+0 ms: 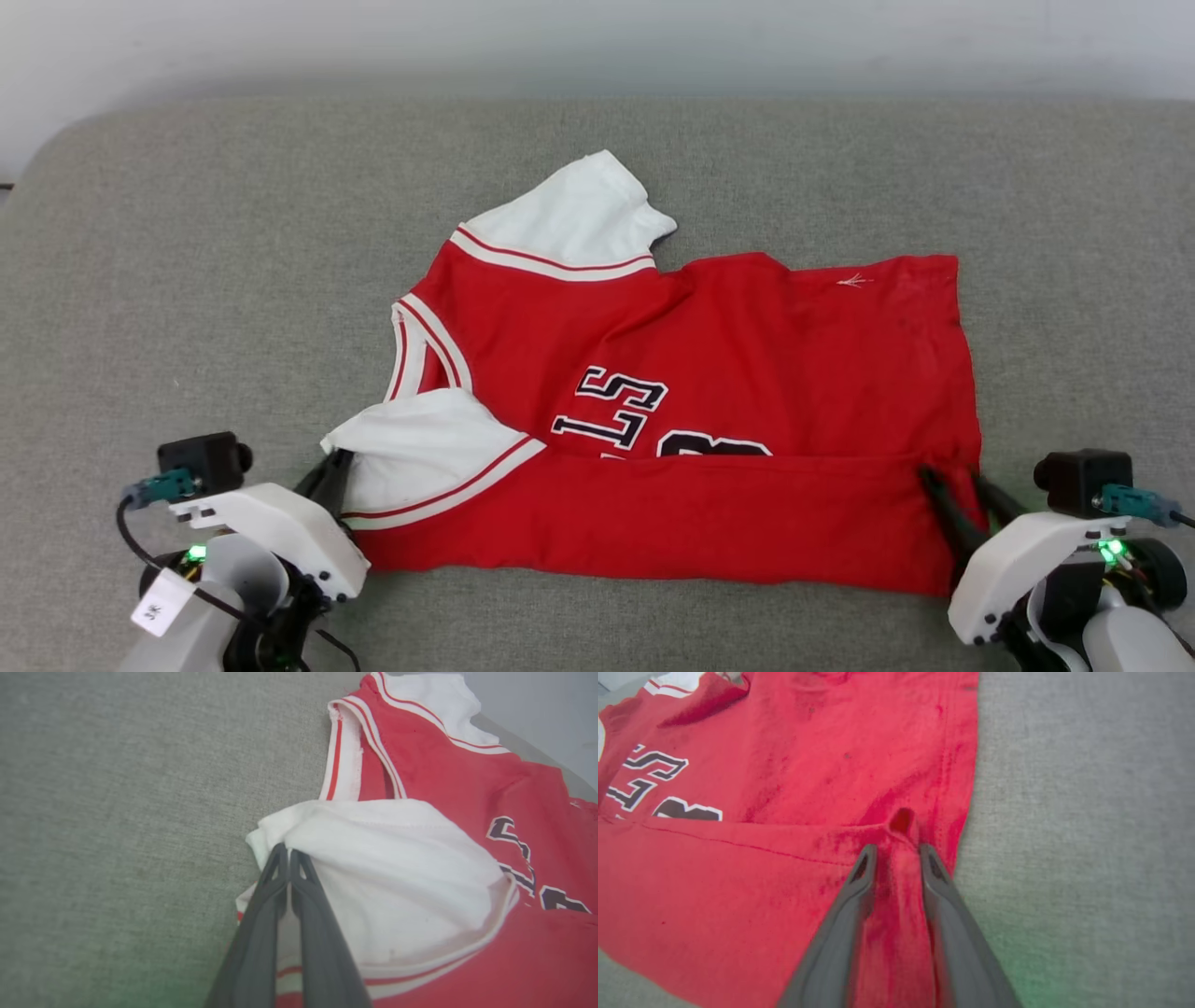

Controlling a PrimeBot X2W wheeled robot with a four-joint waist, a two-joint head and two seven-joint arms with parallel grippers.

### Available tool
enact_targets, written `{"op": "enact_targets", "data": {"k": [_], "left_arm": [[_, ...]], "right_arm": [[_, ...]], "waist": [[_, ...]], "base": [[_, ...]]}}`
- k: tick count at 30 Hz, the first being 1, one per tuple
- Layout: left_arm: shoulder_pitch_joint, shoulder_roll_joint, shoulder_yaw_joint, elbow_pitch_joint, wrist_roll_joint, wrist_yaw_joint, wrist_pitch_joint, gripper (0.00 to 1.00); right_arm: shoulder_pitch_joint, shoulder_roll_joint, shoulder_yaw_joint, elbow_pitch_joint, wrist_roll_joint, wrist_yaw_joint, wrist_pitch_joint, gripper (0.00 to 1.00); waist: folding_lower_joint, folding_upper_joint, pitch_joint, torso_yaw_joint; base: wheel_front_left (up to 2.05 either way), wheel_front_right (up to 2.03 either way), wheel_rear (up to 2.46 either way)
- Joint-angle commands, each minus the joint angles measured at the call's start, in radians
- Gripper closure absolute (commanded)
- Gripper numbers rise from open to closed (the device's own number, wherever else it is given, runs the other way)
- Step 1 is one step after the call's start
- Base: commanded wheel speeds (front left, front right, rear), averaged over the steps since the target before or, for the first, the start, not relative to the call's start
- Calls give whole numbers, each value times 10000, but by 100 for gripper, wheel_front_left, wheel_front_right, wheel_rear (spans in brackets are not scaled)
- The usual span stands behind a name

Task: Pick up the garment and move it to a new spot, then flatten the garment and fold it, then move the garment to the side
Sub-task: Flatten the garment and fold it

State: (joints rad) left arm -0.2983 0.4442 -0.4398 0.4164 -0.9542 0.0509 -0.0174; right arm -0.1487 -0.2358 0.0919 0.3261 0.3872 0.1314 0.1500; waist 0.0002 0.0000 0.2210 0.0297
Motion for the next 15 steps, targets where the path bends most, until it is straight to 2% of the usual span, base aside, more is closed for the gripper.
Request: {"op": "enact_targets", "data": {"k": [1,9,15], "left_arm": [[-161,48,125,45,34,101,-150,0],[205,504,407,-16,89,594,-223,0],[398,1237,600,-867,-178,797,565,0]], "right_arm": [[-266,-16,75,32,66,-17,-308,0],[-321,153,-159,-300,-340,-15,-2227,0],[-18,450,-554,-983,-817,-17,-2551,0]], "waist": [[-2,0,-115,-17],[-2,0,-912,-163],[-2,0,-1159,-344]], "base": [[0,0,0],[0,0,0],[0,0,0]]}}
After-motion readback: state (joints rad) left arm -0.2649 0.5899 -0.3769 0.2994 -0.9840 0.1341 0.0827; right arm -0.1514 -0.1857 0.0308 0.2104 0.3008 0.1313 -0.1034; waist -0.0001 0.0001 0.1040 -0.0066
